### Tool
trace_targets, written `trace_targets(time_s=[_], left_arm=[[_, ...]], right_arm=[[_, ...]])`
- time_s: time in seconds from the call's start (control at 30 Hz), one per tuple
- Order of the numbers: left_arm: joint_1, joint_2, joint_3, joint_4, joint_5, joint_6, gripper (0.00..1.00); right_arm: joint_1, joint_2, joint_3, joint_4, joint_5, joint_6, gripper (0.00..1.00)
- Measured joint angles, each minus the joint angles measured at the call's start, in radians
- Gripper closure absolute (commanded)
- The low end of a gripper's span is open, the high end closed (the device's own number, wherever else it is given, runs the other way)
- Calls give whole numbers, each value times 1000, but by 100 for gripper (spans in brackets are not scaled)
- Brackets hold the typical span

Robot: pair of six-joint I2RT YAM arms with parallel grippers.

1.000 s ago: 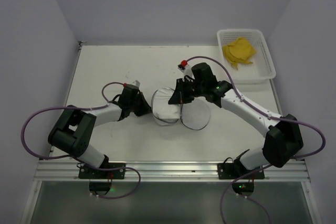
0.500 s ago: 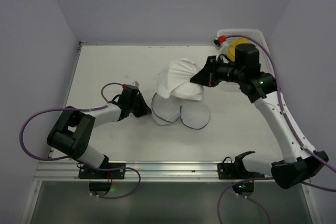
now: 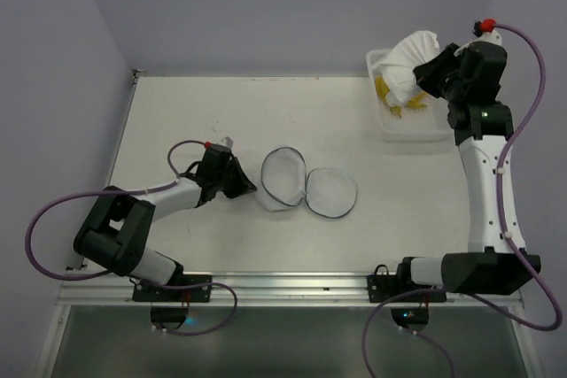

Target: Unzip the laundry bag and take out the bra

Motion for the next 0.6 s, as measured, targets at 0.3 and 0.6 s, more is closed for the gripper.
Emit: trace_targets(time_s=[0.3, 0.6], left_arm=[[0, 0, 0, 0, 5, -2, 100], [0, 15, 3, -5, 8, -2, 100]], right_arm=[[-194, 325, 45, 90, 114, 89, 100], [-212, 495, 56, 119, 85, 134, 100]])
